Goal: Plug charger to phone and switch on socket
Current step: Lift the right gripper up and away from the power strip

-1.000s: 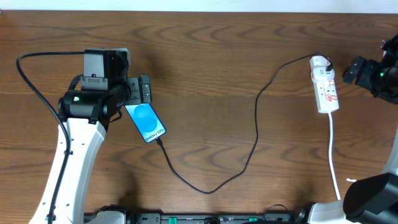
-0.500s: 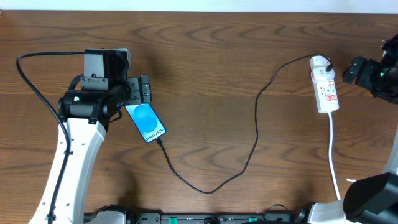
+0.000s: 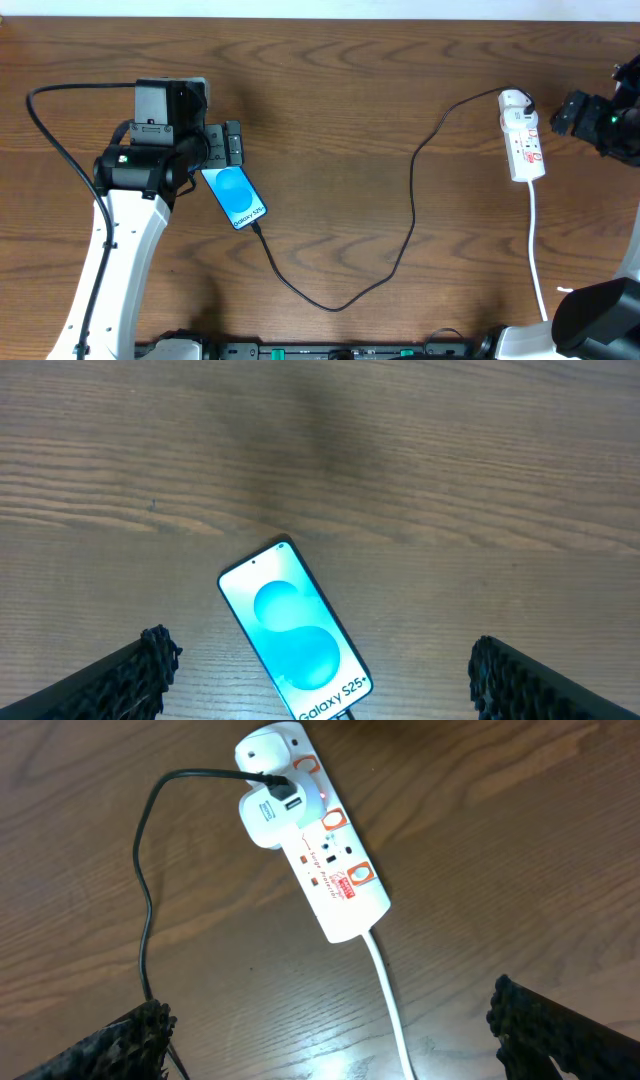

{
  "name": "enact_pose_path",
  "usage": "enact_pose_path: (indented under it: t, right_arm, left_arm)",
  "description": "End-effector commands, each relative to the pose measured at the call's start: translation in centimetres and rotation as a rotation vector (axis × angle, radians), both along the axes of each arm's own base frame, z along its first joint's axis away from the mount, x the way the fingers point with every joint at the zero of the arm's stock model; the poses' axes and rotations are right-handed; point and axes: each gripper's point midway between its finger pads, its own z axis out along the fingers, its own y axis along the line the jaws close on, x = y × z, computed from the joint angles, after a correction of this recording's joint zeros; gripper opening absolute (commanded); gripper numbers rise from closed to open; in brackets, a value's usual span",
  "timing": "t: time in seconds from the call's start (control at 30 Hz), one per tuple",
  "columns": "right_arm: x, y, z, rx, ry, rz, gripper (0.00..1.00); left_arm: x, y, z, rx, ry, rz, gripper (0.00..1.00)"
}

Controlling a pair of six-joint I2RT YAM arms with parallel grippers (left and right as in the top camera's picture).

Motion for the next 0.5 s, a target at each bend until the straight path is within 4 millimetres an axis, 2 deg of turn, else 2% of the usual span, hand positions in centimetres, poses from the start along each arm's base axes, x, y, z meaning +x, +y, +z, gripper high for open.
enact_pose_path:
  t: [0.0,0.3,0.47]
  right_arm:
    - [0.15,0.10,0.92,0.006,-0.026,-0.008,0.99]
    - [0.15,0.10,0.92,0.006,-0.026,-0.008,0.99]
    - [0.15,0.10,0.92,0.006,-0.026,-0.008,0.99]
  left_arm:
    - [0.22,0.26,0.35,0.022,-0.010,-0.004,0.95]
    - [0.14,0.26,0.43,0.022,-0.011,-0.003,0.95]
    - [-0.59,0.32,0.14,0.022,-0.015,-0.003,0.95]
